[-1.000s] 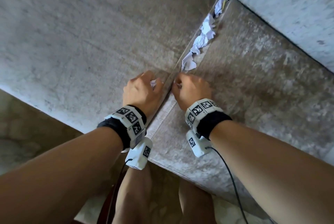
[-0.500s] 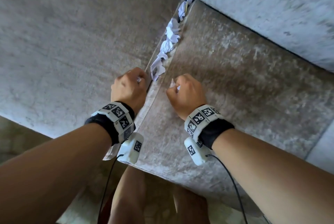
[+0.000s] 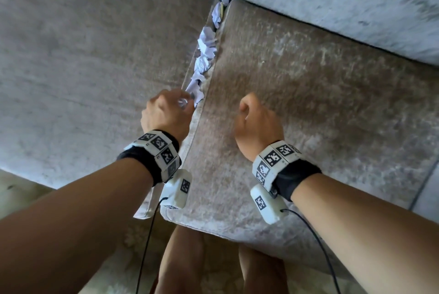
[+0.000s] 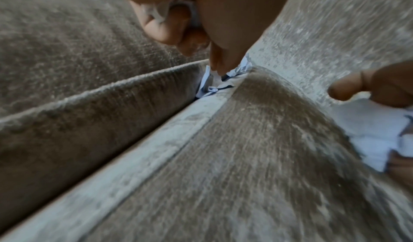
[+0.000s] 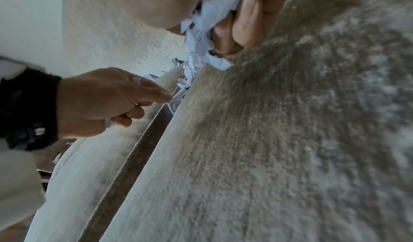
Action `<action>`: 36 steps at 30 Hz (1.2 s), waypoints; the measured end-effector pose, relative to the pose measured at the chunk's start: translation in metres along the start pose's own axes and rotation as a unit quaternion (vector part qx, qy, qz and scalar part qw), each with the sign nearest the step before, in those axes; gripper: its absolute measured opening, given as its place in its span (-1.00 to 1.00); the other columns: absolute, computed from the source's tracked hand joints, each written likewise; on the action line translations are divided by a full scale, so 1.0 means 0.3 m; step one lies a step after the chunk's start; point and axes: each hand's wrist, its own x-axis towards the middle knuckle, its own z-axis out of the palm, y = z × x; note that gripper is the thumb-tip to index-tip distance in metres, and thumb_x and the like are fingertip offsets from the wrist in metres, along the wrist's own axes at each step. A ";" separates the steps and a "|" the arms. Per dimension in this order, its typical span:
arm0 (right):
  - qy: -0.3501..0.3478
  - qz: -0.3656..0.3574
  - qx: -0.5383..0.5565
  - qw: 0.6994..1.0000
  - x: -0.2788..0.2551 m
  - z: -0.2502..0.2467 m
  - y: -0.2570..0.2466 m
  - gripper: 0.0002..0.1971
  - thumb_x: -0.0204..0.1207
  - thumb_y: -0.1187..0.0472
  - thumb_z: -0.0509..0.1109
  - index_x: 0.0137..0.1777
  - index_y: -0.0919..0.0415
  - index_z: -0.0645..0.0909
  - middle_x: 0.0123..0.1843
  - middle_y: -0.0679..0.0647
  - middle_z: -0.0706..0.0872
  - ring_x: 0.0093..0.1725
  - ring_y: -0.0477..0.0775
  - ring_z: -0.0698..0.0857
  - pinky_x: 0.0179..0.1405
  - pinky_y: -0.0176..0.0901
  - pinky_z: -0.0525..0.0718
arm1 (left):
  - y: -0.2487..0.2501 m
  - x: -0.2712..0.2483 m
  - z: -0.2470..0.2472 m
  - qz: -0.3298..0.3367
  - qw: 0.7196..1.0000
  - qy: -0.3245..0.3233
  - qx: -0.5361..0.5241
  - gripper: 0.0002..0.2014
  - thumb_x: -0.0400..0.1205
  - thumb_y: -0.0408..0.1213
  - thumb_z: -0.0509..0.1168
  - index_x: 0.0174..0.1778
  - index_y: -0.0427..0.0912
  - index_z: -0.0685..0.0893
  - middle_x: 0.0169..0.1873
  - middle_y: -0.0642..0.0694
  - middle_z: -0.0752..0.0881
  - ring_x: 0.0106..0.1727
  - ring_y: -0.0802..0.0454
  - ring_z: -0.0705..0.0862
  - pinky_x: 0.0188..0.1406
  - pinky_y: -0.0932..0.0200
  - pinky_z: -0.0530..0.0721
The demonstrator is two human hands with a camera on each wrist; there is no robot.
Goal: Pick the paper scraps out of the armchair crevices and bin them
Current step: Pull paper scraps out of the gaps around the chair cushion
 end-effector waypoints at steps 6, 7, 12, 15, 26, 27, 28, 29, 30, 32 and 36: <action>0.000 -0.005 0.018 1.000 -0.013 -0.016 0.037 -0.93 0.64 0.08 0.17 -0.01 0.03 0.45 -0.46 -0.06 0.60 -0.49 0.11 0.61 -0.55 -0.15 0.48 | 0.011 0.026 0.011 -0.002 0.999 -0.011 0.041 -0.77 0.59 0.16 0.31 0.06 0.23 0.77 0.02 0.01 0.80 0.01 -0.22 0.74 -0.11 0.11 0.55; -0.003 -0.002 0.023 1.000 -0.012 -0.018 0.040 -0.92 0.64 0.06 0.19 0.00 0.04 0.45 -0.41 -0.09 0.61 -0.44 0.11 0.64 -0.50 -0.13 0.55 | 0.016 0.030 0.012 -0.001 0.999 -0.017 0.050 -0.77 0.61 0.14 0.32 0.07 0.20 0.77 0.02 -0.02 0.80 0.01 -0.24 0.74 -0.12 0.09 0.55; 0.005 -0.021 0.016 1.000 -0.004 -0.014 0.051 -0.82 0.61 -0.05 0.29 0.01 0.03 0.51 -0.24 -0.17 0.58 -0.43 -0.01 0.54 -0.48 -0.25 0.39 | 0.035 0.047 0.019 0.001 0.993 -0.049 0.109 -0.72 0.63 0.11 0.34 0.10 0.03 0.73 0.04 -0.17 0.75 0.06 -0.31 0.71 -0.15 0.03 0.52; -0.004 -0.025 0.007 1.000 0.002 -0.008 0.051 -0.82 0.58 -0.08 0.32 -0.01 0.01 0.54 -0.18 -0.13 0.69 -0.35 0.01 0.63 -0.39 -0.24 0.52 | 0.030 0.048 0.024 0.003 0.991 -0.057 0.124 -0.74 0.65 0.08 0.32 0.10 0.02 0.73 0.02 -0.20 0.74 0.05 -0.33 0.70 -0.16 0.01 0.51; -0.031 -0.034 -0.013 0.999 0.007 0.028 0.008 -0.88 0.56 -0.03 0.33 -0.06 -0.02 0.60 -0.05 -0.03 0.77 -0.14 0.10 0.71 -0.18 -0.13 0.67 | 0.018 0.024 -0.004 0.017 0.998 -0.028 0.062 -0.62 0.70 0.11 0.14 -0.03 -0.08 0.72 -0.16 -0.11 0.67 -0.24 -0.18 0.48 -0.22 0.04 0.44; -0.029 -0.036 -0.019 0.999 0.010 0.035 0.003 -0.88 0.56 0.00 0.33 -0.10 0.00 0.60 -0.15 -0.01 0.76 -0.22 0.11 0.69 -0.22 -0.09 0.68 | 0.012 0.019 -0.010 0.018 0.999 -0.023 0.045 -0.67 0.68 0.07 0.16 -0.03 -0.08 0.71 -0.16 -0.11 0.66 -0.24 -0.17 0.46 -0.21 0.05 0.44; -0.027 -0.041 -0.028 0.998 0.016 0.040 -0.004 -0.88 0.55 0.04 0.32 -0.14 0.04 0.59 -0.26 0.01 0.72 -0.29 0.12 0.66 -0.28 -0.06 0.68 | 0.004 0.016 -0.014 0.018 0.999 -0.016 0.030 -0.72 0.66 0.01 0.17 -0.03 -0.07 0.69 -0.18 -0.09 0.65 -0.24 -0.17 0.47 -0.20 0.05 0.45; -0.032 -0.044 -0.039 0.998 0.021 0.045 -0.014 -0.88 0.54 0.09 0.32 -0.18 0.09 0.58 -0.33 0.03 0.69 -0.34 0.12 0.64 -0.35 -0.06 0.65 | -0.005 0.012 -0.019 0.019 1.000 -0.010 0.017 -0.76 0.65 -0.04 0.16 -0.04 -0.06 0.67 -0.21 -0.08 0.65 -0.25 -0.18 0.48 -0.20 0.05 0.46; -0.041 -0.045 -0.048 0.997 0.026 0.047 -0.025 -0.89 0.53 0.15 0.32 -0.20 0.14 0.57 -0.36 0.05 0.66 -0.36 0.12 0.62 -0.41 -0.09 0.58 | -0.017 0.011 -0.021 0.017 1.000 -0.005 0.004 -0.79 0.64 -0.07 0.15 -0.06 -0.06 0.65 -0.25 -0.07 0.63 -0.26 -0.20 0.49 -0.21 0.05 0.46; -0.062 -0.052 -0.044 0.996 0.035 0.052 -0.053 -0.92 0.50 0.31 0.31 -0.23 0.18 0.54 -0.42 0.05 0.59 -0.44 0.07 0.54 -0.50 -0.18 0.40 | -0.039 0.009 -0.033 0.005 1.000 -0.004 -0.019 -0.80 0.63 -0.09 0.12 -0.11 -0.09 0.59 -0.31 -0.10 0.62 -0.28 -0.24 0.53 -0.23 0.06 0.44; -0.061 -0.091 -0.011 0.994 0.050 0.070 -0.127 -0.93 0.45 0.37 0.28 -0.21 0.22 0.46 -0.33 -0.01 0.48 -0.40 0.00 0.41 -0.40 -0.20 0.24 | -0.078 0.008 -0.068 -0.008 0.998 -0.026 -0.062 -0.75 0.60 -0.04 0.08 -0.20 -0.13 0.49 -0.44 -0.08 0.54 -0.31 -0.30 0.53 -0.28 0.09 0.38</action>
